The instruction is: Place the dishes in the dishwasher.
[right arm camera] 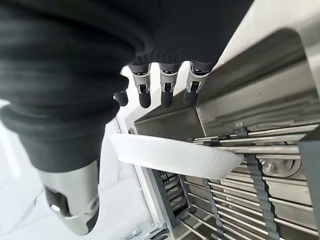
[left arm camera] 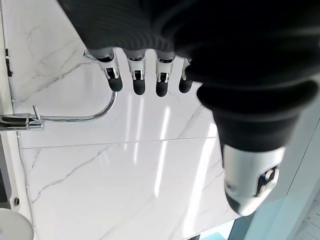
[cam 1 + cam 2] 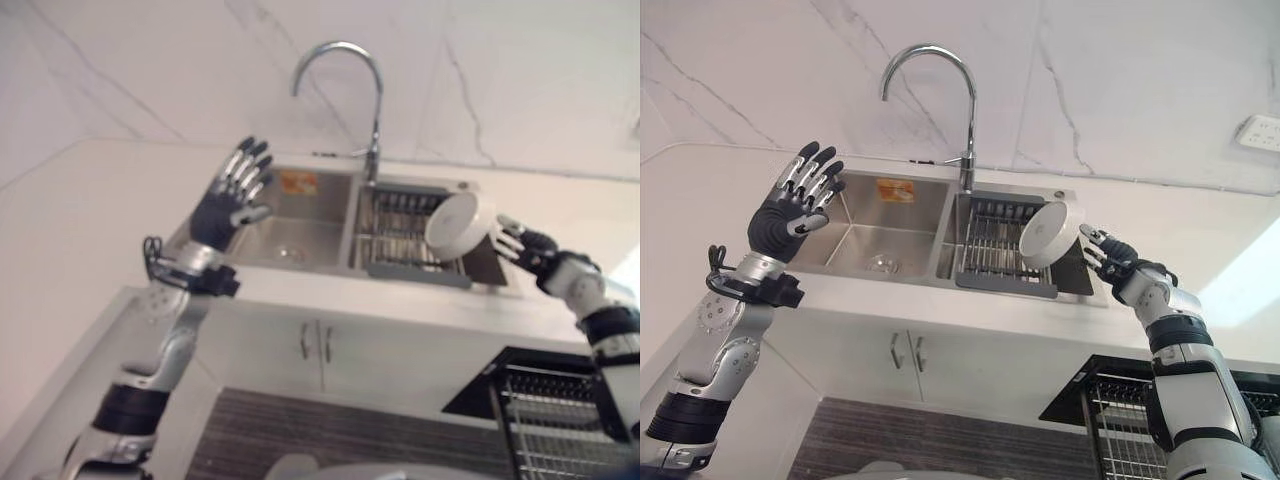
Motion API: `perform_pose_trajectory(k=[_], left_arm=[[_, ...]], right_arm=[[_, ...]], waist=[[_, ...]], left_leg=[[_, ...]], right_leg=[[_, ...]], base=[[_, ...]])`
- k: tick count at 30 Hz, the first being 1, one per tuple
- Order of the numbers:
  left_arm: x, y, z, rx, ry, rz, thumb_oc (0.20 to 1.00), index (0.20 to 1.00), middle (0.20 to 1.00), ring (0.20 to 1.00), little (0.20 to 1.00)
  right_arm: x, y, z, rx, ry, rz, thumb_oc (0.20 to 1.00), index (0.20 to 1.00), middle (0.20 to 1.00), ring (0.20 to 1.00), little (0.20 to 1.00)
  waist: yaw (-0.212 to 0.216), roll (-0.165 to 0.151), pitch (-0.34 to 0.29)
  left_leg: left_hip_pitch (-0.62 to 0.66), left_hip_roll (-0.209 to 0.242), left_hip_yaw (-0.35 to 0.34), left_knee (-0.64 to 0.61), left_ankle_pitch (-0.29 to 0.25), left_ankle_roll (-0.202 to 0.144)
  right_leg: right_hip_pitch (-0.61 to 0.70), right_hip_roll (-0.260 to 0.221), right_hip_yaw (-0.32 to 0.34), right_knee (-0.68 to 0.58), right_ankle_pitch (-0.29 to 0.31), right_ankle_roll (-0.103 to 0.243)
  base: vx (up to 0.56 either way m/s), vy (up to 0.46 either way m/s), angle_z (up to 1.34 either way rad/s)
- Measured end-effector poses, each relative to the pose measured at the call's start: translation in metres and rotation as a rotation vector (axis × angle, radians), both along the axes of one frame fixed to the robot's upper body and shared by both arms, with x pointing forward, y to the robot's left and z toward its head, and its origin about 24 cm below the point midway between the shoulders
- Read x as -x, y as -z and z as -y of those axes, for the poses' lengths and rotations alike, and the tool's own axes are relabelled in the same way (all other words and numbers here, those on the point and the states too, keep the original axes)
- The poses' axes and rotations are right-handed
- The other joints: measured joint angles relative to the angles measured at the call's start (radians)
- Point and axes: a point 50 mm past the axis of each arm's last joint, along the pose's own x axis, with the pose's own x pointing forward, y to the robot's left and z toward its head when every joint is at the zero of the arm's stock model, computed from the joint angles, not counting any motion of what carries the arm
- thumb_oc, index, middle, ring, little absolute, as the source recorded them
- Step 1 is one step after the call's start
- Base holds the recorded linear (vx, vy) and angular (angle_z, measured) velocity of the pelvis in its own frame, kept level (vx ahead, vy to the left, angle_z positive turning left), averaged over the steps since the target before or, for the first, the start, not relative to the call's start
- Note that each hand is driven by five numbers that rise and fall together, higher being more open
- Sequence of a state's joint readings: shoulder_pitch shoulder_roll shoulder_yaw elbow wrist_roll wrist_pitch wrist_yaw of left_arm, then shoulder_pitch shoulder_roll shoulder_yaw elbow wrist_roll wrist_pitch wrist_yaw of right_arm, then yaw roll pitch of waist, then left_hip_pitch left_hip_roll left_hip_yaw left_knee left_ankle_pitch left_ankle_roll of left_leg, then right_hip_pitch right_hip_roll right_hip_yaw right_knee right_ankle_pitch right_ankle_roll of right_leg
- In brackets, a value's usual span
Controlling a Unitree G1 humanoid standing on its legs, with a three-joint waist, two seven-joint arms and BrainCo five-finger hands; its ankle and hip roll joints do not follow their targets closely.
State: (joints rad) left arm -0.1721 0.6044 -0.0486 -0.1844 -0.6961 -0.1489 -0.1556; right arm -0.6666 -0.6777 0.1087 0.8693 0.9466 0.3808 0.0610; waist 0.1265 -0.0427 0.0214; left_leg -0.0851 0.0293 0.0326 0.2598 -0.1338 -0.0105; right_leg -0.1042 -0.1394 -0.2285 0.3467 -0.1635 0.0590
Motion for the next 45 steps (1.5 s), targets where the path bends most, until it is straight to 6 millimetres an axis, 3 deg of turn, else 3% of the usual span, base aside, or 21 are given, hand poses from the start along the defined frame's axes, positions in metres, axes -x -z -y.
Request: perform_pose_trajectory(k=[33, 45], left_arm=[[-0.001, -0.001, -0.004, -0.012, 0.007, -0.031, 1.0, 1.0, 1.0, 1.0, 1.0], [-0.001, 0.0, -0.004, -0.025, 0.015, -0.041, 1.0, 1.0, 1.0, 1.0, 1.0]], right_arm=[[0.007, 0.013, 0.012, -0.004, 0.066, -0.055, 1.0, 1.0, 1.0, 1.0, 1.0], [0.003, -0.001, 0.019, 0.034, 0.077, -0.016, 1.0, 1.0, 1.0, 1.0, 1.0]], waist=[[0.022, 0.007, 0.002], [0.03, 0.012, 0.007]], left_leg=[[0.002, -0.015, -0.055, -0.015, 0.007, -0.005], [0.002, -0.022, -0.069, -0.023, 0.007, -0.006]], right_leg=[[0.041, -0.007, -0.053, -0.016, -0.018, 0.006], [0.052, -0.007, -0.069, -0.027, -0.022, 0.008]], base=[[0.02, -0.029, 0.05], [0.03, -0.017, 0.04]])
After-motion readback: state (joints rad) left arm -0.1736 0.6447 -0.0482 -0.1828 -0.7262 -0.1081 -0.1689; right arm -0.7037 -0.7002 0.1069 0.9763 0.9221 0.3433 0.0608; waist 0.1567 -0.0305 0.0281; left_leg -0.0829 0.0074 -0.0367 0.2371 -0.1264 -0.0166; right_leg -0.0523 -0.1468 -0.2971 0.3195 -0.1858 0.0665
